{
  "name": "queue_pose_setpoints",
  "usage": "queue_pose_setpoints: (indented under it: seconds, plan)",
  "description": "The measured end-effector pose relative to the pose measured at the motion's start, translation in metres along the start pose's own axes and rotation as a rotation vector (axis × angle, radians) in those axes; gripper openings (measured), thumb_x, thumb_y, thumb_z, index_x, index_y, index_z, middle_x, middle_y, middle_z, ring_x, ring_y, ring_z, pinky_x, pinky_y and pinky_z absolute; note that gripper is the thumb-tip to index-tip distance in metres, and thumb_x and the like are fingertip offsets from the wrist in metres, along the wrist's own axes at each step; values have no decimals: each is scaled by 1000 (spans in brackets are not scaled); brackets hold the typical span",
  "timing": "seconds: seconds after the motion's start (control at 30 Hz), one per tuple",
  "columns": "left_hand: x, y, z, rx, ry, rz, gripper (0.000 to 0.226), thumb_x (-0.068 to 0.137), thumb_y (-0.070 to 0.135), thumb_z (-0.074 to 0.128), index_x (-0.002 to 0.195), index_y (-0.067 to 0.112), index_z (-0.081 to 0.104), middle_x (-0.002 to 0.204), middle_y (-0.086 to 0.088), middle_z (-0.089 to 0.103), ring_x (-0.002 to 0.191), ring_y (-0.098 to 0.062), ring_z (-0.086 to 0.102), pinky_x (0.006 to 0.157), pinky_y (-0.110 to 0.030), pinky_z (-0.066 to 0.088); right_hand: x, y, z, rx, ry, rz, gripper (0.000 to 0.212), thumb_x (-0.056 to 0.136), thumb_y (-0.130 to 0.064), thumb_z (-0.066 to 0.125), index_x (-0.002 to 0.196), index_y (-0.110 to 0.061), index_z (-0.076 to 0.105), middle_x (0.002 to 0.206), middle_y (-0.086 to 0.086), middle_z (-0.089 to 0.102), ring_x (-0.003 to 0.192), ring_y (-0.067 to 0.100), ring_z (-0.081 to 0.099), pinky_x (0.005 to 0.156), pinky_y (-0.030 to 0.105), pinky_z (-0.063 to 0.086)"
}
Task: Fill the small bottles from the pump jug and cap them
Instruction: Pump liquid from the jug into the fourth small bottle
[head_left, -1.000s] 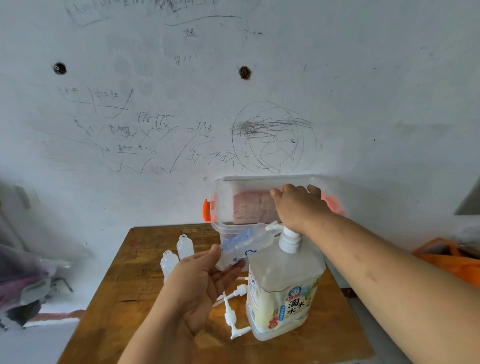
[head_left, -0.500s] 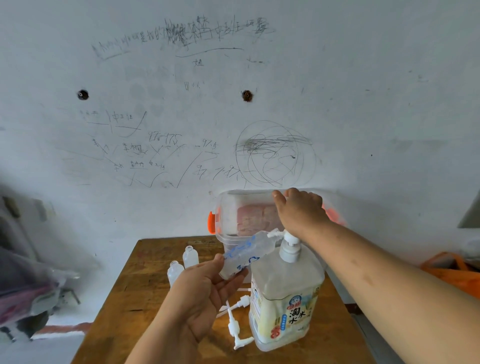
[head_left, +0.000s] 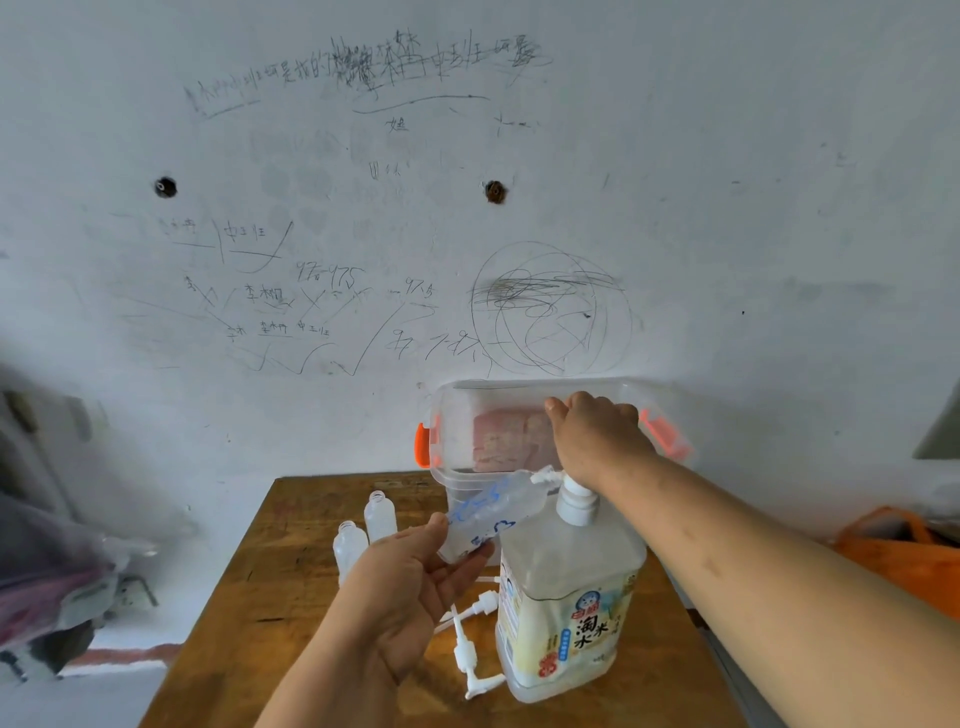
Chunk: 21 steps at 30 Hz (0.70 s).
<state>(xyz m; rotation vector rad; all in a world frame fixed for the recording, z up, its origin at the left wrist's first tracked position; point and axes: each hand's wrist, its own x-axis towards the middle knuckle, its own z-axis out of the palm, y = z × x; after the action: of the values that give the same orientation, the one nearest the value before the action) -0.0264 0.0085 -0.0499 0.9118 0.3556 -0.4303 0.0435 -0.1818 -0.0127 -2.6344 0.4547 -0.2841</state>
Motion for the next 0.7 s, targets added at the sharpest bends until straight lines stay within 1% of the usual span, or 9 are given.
queue_pose_setpoints:
  seconds: [0.1, 0.23, 0.3, 0.37, 0.47, 0.6, 0.7]
  plan:
    - [-3, -1, 0, -43, -4, -23, 15, 96, 3, 53, 105, -9, 54, 103, -31, 67, 93, -44, 68, 67, -50, 57, -5, 3, -2, 105, 98, -29, 52, 101, -46, 19, 114, -8, 52, 116, 14, 58, 113, 36, 48, 91, 41, 39]
    - [-8, -1, -1, -134, -29, -64, 18, 97, 4, 51, 108, -11, 52, 103, -32, 66, 94, -46, 66, 65, -51, 57, -8, 3, -12, 306, 166, -65, 46, 102, -37, 22, 119, -8, 54, 118, 15, 60, 112, 36, 52, 94, 41, 42]
    - [-9, -1, -4, -169, -52, -83, 21, 98, 5, 51, 111, -12, 52, 101, -34, 67, 93, -47, 66, 65, -53, 57, -10, -2, -21, 439, 227, -87, 50, 102, -41, 24, 112, -8, 59, 116, 12, 63, 112, 34, 54, 95, 40, 42]
    - [-8, -1, -6, -183, -76, -92, 24, 98, 5, 50, 115, -13, 51, 96, -37, 68, 94, -47, 66, 66, -56, 55, -10, -6, -28, 517, 260, -124, 51, 101, -43, 25, 106, -8, 62, 112, 10, 66, 109, 31, 57, 94, 39, 44]
    - [-6, -2, -7, -198, -92, -108, 25, 98, 4, 49, 117, -13, 50, 96, -40, 67, 95, -48, 65, 66, -58, 54, -14, -7, -33, 521, 259, -184, 49, 100, -44, 28, 104, -10, 63, 110, 9, 67, 108, 30, 57, 94, 41, 44]
    - [-4, -6, -10, -224, -103, -135, 27, 99, 5, 48, 120, -11, 49, 97, -41, 66, 98, -49, 64, 66, -58, 54, -21, -1, -33, 494, 254, -215, 46, 100, -43, 30, 104, -10, 62, 112, 8, 66, 111, 30, 55, 95, 42, 43]
    - [-3, -8, -13, -240, -100, -142, 27, 100, 7, 47, 121, -9, 48, 95, -40, 66, 98, -49, 64, 67, -57, 55, -28, 7, -34, 451, 255, -225, 42, 99, -42, 33, 103, -11, 61, 109, 6, 65, 110, 32, 53, 91, 40, 43]
